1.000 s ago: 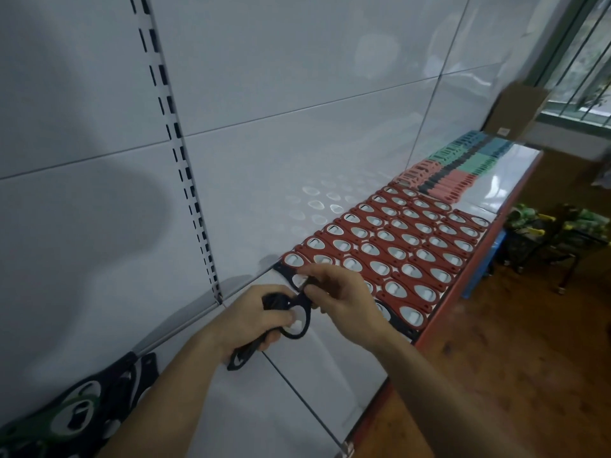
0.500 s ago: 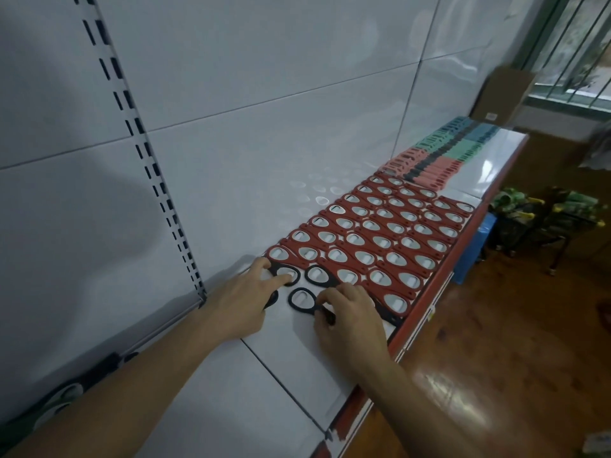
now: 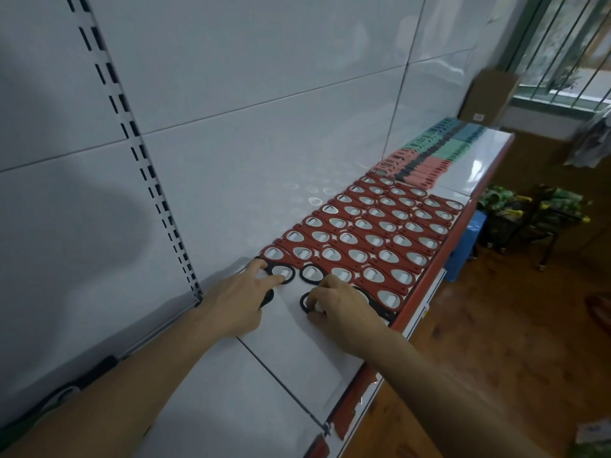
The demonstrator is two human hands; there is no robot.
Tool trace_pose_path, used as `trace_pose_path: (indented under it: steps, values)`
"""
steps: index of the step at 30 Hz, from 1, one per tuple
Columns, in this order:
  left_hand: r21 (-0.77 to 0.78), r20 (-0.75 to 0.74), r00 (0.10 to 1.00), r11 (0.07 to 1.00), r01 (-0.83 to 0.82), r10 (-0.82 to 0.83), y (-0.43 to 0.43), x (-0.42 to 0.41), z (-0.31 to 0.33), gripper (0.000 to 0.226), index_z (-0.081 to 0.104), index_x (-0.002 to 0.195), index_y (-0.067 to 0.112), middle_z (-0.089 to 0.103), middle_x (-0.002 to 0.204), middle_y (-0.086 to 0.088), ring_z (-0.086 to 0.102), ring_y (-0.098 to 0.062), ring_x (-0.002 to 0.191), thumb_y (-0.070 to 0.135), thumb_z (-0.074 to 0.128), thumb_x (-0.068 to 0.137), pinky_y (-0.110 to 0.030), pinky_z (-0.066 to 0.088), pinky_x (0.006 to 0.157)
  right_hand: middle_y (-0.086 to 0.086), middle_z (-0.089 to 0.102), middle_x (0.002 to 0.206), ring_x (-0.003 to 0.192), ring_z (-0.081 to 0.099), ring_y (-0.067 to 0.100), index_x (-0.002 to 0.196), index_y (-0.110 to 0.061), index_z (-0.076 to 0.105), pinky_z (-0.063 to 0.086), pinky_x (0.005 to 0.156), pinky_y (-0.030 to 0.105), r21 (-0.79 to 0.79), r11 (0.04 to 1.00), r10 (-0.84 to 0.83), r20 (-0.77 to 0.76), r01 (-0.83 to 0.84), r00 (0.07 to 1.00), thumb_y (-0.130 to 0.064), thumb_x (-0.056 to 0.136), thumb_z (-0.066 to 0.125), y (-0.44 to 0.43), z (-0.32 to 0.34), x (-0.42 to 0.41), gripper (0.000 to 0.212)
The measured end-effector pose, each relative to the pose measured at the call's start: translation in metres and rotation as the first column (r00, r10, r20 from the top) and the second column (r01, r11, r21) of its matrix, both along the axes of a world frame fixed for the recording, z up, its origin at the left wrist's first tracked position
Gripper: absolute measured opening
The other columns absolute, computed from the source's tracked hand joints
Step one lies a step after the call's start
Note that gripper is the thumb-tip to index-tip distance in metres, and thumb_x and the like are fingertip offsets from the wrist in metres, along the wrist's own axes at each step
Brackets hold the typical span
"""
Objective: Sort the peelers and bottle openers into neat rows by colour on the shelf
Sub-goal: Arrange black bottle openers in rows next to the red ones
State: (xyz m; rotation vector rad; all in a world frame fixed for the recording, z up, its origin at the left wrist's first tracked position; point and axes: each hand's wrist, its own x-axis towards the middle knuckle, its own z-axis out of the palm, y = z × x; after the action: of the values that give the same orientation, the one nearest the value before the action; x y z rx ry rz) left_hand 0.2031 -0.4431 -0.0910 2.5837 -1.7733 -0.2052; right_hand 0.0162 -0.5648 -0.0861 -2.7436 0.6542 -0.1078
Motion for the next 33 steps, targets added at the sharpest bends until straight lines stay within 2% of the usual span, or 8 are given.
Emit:
trace_pose_path:
  steps: [4, 7, 11, 14, 19, 23, 28, 33]
  values:
    - [-0.02, -0.005, 1.0, 1.0, -0.001, 0.001, 0.002, 0.0, -0.002, 0.072, 0.031, 0.155, 0.04, 0.02, 0.161, 0.003, 0.058, -0.027, 0.122, 0.015, 0.059, 0.093, -0.033, 0.054, 0.087, 0.005, 0.062, 0.109, 0.088, 0.057, 0.016, 0.125, -0.013, 0.055, 0.056, 0.08, 0.033, -0.142, 0.989, 0.045, -0.031, -0.049, 0.999, -0.021, 0.105, 0.05, 0.007, -0.001, 0.005, 0.022]
    - [-0.021, 0.01, 1.0, 1.0, -0.001, 0.001, 0.002, -0.002, -0.001, 0.074, 0.032, 0.155, 0.04, 0.022, 0.16, 0.003, 0.059, -0.027, 0.12, 0.014, 0.059, 0.092, -0.032, 0.052, 0.082, 0.006, 0.066, 0.102, 0.073, 0.061, 0.017, 0.13, -0.016, 0.049, 0.059, 0.066, 0.034, -0.103, 0.994, 0.034, 0.097, -0.024, 0.995, -0.009, 0.101, 0.05, 0.005, 0.007, 0.011, 0.03]
    - [-0.012, 0.004, 1.0, 1.0, 0.004, -0.004, 0.002, -0.001, -0.001, 0.073, 0.032, 0.155, 0.04, 0.021, 0.16, 0.002, 0.058, -0.026, 0.12, 0.013, 0.058, 0.092, -0.03, 0.051, 0.078, -0.007, 0.068, 0.095, 0.07, 0.065, 0.009, 0.119, -0.025, 0.061, 0.06, 0.062, 0.022, 0.26, 0.951, -0.258, 0.356, 0.17, 0.898, -0.008, 0.098, 0.059, 0.0, 0.014, 0.006, 0.027]
    - [-0.015, -0.008, 1.0, 1.0, 0.0, 0.0, 0.001, 0.001, -0.004, 0.074, 0.031, 0.155, 0.04, 0.021, 0.16, 0.003, 0.058, -0.026, 0.119, 0.013, 0.058, 0.092, -0.03, 0.052, 0.077, -0.006, 0.068, 0.1, 0.078, 0.07, 0.01, 0.109, -0.024, 0.067, 0.061, 0.065, 0.019, 0.468, 0.852, -0.419, 0.343, 0.234, 0.841, -0.01, 0.099, 0.062, 0.004, 0.006, 0.001, 0.017]
    - [-0.027, -0.027, 1.0, 1.0, -0.006, 0.005, 0.002, 0.002, -0.005, 0.072, 0.033, 0.154, 0.039, 0.022, 0.16, 0.003, 0.059, -0.026, 0.117, 0.013, 0.059, 0.092, -0.033, 0.055, 0.081, -0.004, 0.072, 0.117, 0.099, 0.067, 0.01, 0.128, -0.021, 0.069, 0.055, 0.09, 0.021, 0.166, 0.954, -0.283, 0.227, 0.25, 0.932, -0.006, 0.101, 0.05, 0.015, -0.009, -0.015, 0.036]
    - [-0.054, -0.013, 1.0, 0.999, 0.006, -0.007, 0.003, 0.001, -0.006, 0.074, 0.03, 0.156, 0.036, 0.019, 0.162, 0.004, 0.059, -0.026, 0.117, 0.013, 0.059, 0.092, -0.031, 0.053, 0.078, -0.006, 0.067, 0.11, 0.105, 0.058, 0.014, 0.119, -0.025, 0.072, 0.054, 0.087, 0.028, -0.061, 0.975, -0.196, 0.219, 0.214, 0.956, -0.023, 0.1, 0.057, 0.019, -0.013, -0.025, 0.025]
    - [-0.086, -0.02, 0.999, 0.996, 0.028, -0.03, 0.004, 0.003, -0.008, 0.072, 0.03, 0.155, 0.033, 0.027, 0.158, 0.011, 0.054, -0.022, 0.125, 0.014, 0.059, 0.092, -0.033, 0.055, 0.086, -0.007, 0.064, 0.12, 0.111, 0.055, 0.013, 0.12, -0.027, 0.07, 0.05, 0.094, 0.033, -0.121, 0.993, 0.038, 0.194, -0.015, 0.98, -0.017, 0.098, 0.061, 0.017, -0.021, -0.021, 0.025]
    - [-0.077, -0.016, 0.999, 0.996, 0.051, -0.052, 0.003, 0.006, -0.01, 0.068, 0.035, 0.15, 0.034, 0.029, 0.154, 0.012, 0.057, -0.022, 0.12, 0.014, 0.06, 0.091, -0.033, 0.056, 0.082, -0.001, 0.067, 0.098, 0.088, 0.057, 0.014, 0.109, -0.017, 0.075, 0.051, 0.079, 0.029, -0.052, 0.996, -0.053, 0.236, 0.067, 0.97, -0.02, 0.102, 0.056, 0.016, -0.023, -0.01, 0.019]
